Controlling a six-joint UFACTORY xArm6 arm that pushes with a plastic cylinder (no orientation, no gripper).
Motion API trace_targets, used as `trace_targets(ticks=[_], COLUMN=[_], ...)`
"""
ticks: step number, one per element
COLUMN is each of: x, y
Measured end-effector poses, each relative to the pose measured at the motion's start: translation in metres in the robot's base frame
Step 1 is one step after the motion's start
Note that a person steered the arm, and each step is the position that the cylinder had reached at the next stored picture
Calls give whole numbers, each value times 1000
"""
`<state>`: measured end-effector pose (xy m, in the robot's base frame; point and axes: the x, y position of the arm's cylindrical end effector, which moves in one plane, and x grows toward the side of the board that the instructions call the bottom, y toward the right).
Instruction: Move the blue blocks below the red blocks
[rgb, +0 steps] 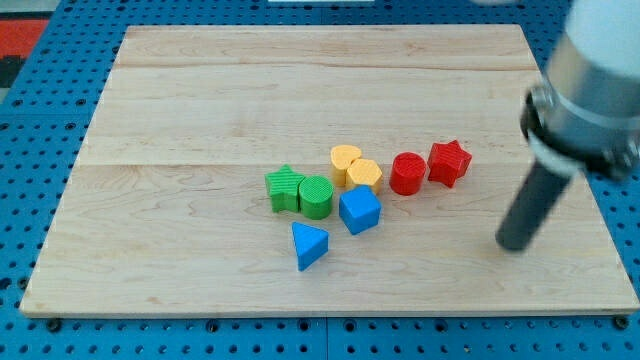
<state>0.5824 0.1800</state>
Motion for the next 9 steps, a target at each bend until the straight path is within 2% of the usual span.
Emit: trace_targets(ticks=[1, 2, 3, 4, 5, 6, 7, 8, 9], x=[35, 19, -41, -95, -127, -130, -144, -146, -142], y=[-93, -203, -227, -224, -193, -133, -97, -140, -216])
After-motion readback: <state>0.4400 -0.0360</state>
